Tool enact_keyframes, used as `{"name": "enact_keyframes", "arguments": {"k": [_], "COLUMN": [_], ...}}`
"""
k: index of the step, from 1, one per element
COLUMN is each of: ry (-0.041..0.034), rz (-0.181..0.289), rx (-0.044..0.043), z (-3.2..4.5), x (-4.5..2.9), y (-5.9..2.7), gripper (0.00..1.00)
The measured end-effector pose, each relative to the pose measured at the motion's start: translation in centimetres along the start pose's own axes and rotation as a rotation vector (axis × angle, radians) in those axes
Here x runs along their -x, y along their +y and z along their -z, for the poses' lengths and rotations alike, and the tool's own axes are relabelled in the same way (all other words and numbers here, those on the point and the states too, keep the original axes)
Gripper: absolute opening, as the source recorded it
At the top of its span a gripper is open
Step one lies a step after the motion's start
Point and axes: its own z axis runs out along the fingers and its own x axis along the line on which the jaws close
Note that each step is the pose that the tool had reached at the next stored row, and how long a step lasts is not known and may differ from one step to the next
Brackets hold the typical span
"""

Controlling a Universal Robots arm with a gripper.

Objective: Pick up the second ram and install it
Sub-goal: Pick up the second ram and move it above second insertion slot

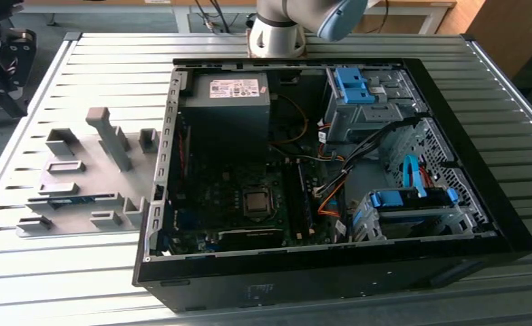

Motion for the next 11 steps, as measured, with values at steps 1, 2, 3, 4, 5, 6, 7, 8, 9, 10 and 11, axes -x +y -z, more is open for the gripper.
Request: {"name": "enact_keyframes", "arguments": {"k": [1,2,3,4,5,6,7,8,9,10,11], "ry": [0.0007,0.0012,0.0015,0.0017,0.0018,0.0018,0.0018,0.0018,0.0018,0.0019,0.0018], "rz": [0.016,0.029,0.036,0.040,0.041,0.042,0.042,0.042,0.042,0.042,0.042], "rx": [0.0003,0.0006,0.0007,0.0008,0.0009,0.0009,0.0009,0.0009,0.0010,0.0009,0.0010], "z": [-0.01,-0.01,-0.01,-0.02,-0.02,-0.02,-0.02,-0.02,-0.02,-0.02,-0.02], "x": [0.00,0.00,0.00,-0.01,0.00,0.00,-0.01,0.00,-0.01,-0.01,-0.01], "y": [0.00,0.00,0.00,0.00,0.00,0.00,0.00,0.00,0.00,0.00,0.00], "gripper": [0.10,0.10,0.10,0.10,0.10,0.10,0.10,0.10,0.10,0.10,0.10]}}
